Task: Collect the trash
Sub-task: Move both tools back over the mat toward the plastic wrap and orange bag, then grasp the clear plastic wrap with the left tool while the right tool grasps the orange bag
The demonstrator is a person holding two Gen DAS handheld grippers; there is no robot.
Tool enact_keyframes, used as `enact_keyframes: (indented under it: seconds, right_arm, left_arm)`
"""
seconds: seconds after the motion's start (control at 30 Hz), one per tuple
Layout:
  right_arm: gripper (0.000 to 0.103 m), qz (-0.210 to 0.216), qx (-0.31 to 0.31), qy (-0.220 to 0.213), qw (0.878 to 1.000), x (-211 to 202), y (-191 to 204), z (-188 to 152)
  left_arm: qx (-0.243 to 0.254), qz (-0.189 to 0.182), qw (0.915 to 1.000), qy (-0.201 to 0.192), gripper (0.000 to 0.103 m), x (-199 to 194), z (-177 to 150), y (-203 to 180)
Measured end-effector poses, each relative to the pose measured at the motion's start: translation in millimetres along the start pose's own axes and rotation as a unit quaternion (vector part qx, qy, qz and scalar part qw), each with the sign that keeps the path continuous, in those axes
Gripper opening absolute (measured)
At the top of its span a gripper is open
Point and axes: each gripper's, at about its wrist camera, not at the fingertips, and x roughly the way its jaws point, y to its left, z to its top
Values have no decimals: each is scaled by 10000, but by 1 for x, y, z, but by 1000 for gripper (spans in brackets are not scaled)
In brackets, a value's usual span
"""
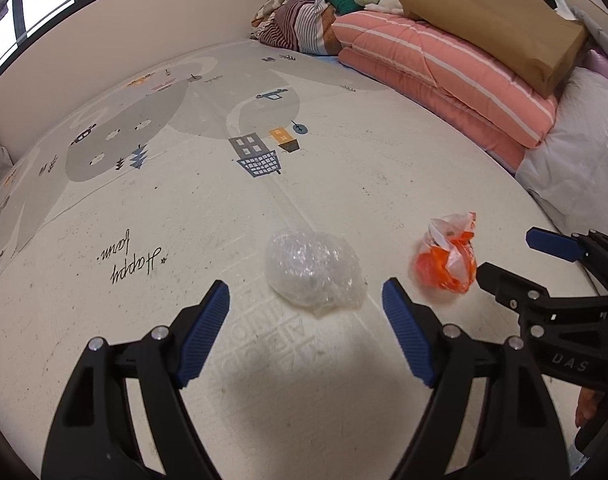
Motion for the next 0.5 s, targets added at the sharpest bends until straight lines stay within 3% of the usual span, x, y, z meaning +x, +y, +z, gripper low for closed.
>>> enact_keyframes:
  seconds: [0.4, 0.5]
  right_arm:
    - [74, 185, 57, 287, 9994, 62, -13, 5]
    - [74, 265, 55, 353, 9990, 68, -13, 4]
  left_arm:
    - [-116, -81, 9992, 364, 79, 78, 7, -2]
    - [-43, -73, 9992, 383, 62, 82, 5, -5]
